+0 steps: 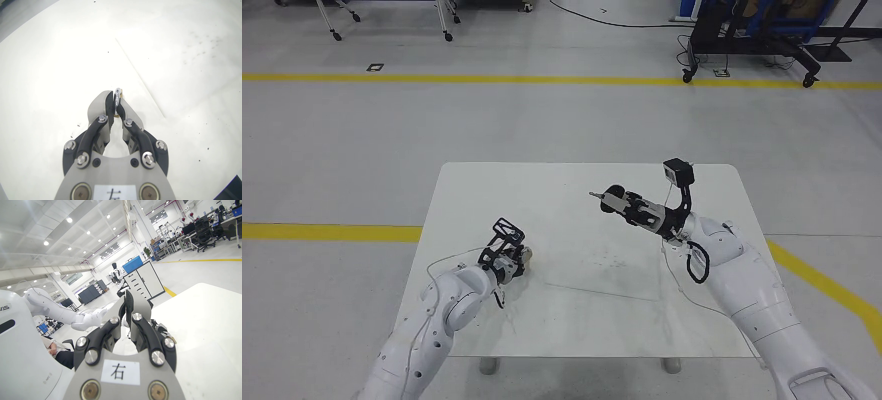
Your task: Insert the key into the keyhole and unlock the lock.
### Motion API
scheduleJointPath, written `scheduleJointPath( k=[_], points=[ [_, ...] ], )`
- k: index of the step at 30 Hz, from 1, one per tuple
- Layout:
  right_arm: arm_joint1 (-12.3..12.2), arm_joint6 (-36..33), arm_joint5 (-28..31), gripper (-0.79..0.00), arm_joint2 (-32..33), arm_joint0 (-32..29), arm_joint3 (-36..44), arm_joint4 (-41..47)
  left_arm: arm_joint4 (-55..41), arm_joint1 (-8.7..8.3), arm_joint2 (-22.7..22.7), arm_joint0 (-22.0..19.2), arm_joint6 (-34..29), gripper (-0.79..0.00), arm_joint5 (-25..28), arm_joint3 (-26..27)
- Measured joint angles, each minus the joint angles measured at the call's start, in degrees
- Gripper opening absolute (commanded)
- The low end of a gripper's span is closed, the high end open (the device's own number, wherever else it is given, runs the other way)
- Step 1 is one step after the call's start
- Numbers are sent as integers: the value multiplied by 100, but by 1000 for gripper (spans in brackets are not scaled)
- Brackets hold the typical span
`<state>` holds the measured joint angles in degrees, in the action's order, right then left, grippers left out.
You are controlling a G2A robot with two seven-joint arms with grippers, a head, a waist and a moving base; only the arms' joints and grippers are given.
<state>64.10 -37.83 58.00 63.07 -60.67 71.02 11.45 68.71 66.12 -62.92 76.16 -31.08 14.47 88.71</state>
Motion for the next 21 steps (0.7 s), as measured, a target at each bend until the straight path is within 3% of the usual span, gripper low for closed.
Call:
scheduleJointPath(
  k=[8,11,16,21],
  points=[
    [0,0,0,-785,0,0,0,0,-346,-7,-137,46,242,-785,255,6],
    [0,0,0,-785,0,0,0,0,-854,-31,-338,129,552,-785,709,115],
    [0,0,0,-785,0,0,0,0,-1953,-106,-876,401,1707,-785,1869,-17],
    [0,0,0,-785,0,0,0,0,-3264,-134,-1064,351,1623,-785,2698,-423]
  ],
)
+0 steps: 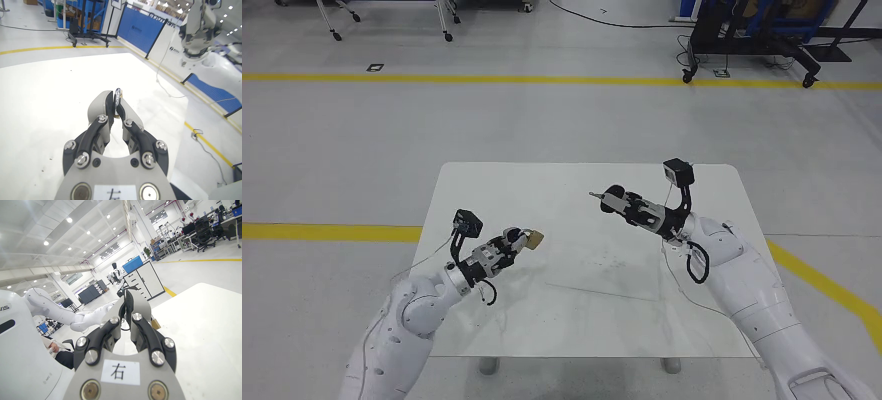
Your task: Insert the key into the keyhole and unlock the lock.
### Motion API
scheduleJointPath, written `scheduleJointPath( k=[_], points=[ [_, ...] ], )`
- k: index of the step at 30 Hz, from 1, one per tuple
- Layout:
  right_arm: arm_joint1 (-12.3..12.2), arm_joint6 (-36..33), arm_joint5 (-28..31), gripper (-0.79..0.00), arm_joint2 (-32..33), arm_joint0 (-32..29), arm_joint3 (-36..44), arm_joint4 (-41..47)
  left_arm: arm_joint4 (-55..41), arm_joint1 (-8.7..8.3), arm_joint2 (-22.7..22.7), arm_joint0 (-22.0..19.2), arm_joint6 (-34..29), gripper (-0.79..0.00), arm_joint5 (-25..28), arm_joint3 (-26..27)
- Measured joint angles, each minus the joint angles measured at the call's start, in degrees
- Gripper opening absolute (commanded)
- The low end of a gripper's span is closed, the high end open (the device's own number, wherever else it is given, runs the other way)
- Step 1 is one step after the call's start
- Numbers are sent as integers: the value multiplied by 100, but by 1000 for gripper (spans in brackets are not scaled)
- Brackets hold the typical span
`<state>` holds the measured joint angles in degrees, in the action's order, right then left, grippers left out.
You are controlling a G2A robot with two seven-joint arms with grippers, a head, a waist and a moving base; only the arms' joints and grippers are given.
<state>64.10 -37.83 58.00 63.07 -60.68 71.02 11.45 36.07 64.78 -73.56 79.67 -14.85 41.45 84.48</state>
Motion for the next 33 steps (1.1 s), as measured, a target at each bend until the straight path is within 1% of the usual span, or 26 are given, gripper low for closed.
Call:
scheduleJointPath(
  k=[3,6,7,17,20,23,27,30,33],
  points=[
    [0,0,0,-785,0,0,0,0,-977,-7,26,-104,-304,-785,373,-280],
    [0,0,0,-785,0,0,0,0,-1795,-25,62,-211,-735,-785,566,-464],
    [0,0,0,-785,0,0,0,0,-1933,-28,66,-221,-826,-785,581,-480],
    [0,0,0,-785,0,0,0,0,-2005,-18,121,-181,-767,-785,514,-401],
    [0,0,0,-785,0,0,0,0,-2609,4,277,-204,-904,-785,533,-393],
    [0,0,0,-785,0,0,0,0,-3660,16,474,-354,-1371,-785,560,-541],
    [0,0,0,-785,0,0,0,0,-4816,24,642,-634,-2076,-785,277,-799],
    [0,0,0,-785,0,0,0,0,-5384,43,699,-807,-2348,-785,285,-999],
    [0,0,0,-785,0,0,0,0,-5585,57,711,-910,-2424,-785,458,-1143]
  ],
)
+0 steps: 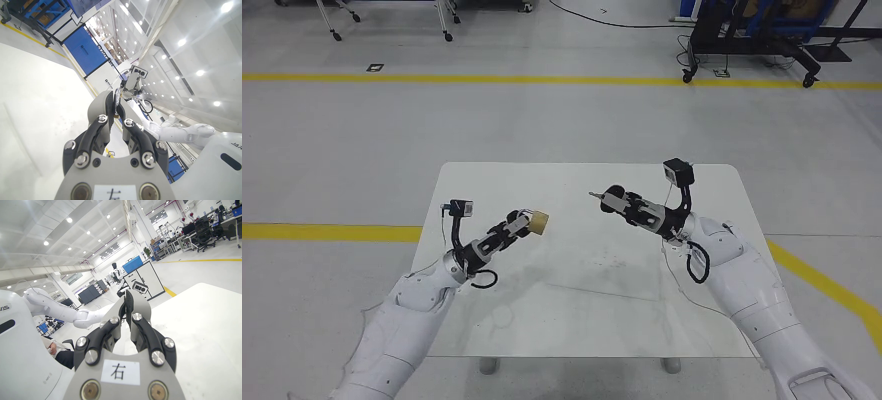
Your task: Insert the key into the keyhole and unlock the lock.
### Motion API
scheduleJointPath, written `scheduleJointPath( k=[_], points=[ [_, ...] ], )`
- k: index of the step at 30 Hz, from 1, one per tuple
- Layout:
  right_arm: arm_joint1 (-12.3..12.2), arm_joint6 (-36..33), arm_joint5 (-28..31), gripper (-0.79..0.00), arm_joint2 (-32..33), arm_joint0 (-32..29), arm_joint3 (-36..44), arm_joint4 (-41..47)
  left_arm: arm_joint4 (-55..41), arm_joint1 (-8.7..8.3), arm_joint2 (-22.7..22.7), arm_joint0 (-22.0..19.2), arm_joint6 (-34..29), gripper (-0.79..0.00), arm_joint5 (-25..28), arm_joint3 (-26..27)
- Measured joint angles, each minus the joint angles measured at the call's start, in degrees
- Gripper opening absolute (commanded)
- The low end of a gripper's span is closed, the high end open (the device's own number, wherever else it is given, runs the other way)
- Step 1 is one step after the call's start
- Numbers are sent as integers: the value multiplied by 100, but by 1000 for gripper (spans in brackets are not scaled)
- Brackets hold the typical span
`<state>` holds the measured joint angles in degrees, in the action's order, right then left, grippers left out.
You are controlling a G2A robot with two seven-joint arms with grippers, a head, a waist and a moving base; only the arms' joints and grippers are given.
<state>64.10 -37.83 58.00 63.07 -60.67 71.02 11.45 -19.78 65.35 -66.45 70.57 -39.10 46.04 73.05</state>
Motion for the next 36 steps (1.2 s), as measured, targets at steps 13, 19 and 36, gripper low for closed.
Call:
scheduleJointPath(
  k=[13,19,36],
  points=[
    [281,503,-1187,-785,-698,605,-209,-487,125,36,88,37,97,-785,238,162],
    [516,770,-1187,-785,-1179,978,-627,-468,113,50,119,67,155,-785,374,185],
    [822,648,-865,-785,-1654,1265,-1071,-422,145,55,31,124,369,-785,413,145]
  ],
)
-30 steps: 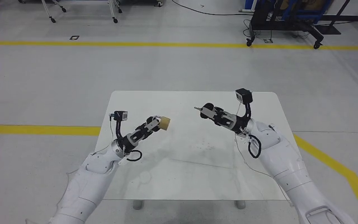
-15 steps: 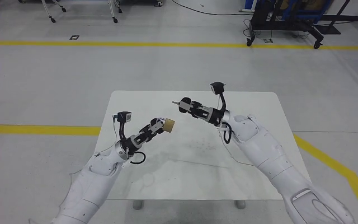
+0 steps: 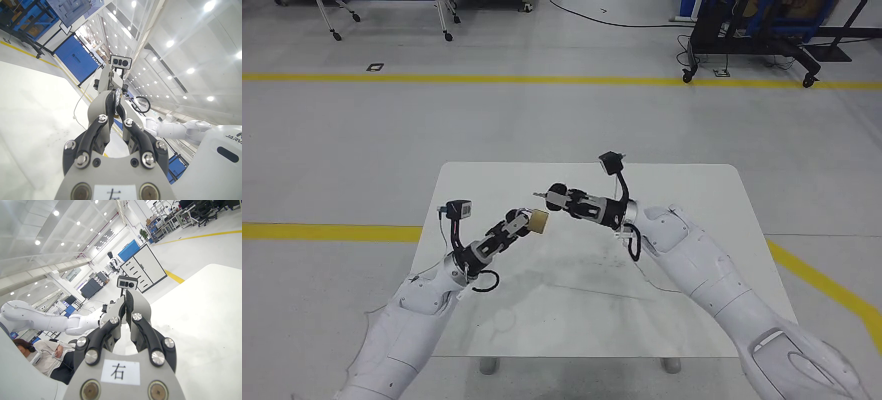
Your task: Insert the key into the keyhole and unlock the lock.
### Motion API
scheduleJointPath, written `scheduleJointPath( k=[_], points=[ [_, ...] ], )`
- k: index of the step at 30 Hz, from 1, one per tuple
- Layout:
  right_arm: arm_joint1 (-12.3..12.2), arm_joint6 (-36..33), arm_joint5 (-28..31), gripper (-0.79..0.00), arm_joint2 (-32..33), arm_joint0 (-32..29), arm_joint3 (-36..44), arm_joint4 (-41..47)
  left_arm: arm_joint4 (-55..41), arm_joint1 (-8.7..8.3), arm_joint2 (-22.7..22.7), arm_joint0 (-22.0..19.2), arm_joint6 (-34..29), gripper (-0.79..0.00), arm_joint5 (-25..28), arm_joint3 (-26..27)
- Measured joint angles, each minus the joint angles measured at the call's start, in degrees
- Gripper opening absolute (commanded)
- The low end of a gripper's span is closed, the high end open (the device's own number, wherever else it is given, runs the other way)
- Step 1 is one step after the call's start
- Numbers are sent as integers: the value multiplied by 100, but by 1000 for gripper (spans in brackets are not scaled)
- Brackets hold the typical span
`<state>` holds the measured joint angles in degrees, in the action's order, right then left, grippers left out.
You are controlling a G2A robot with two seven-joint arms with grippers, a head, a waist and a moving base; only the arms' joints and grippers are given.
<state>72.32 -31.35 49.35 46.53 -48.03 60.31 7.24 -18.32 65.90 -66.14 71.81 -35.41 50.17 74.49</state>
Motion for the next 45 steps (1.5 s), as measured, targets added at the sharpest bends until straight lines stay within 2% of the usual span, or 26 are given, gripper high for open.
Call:
scheduleJointPath(
  k=[15,23,25,31,45],
  points=[
    [-87,-245,257,-785,214,-388,538,-161,435,35,30,-3,308,-785,-173,58],
    [-125,-271,198,-785,328,-528,745,-223,552,40,14,24,384,-785,-303,106],
    [-134,-233,241,-785,381,-552,759,-203,493,33,30,11,276,-785,-585,96],
    [-201,-138,416,-785,640,-683,807,-169,26,16,84,-213,-378,-785,-1927,75],
    [-211,-141,416,-785,675,-699,812,-141,27,17,83,-213,-375,-785,-1937,76]
  ],
)
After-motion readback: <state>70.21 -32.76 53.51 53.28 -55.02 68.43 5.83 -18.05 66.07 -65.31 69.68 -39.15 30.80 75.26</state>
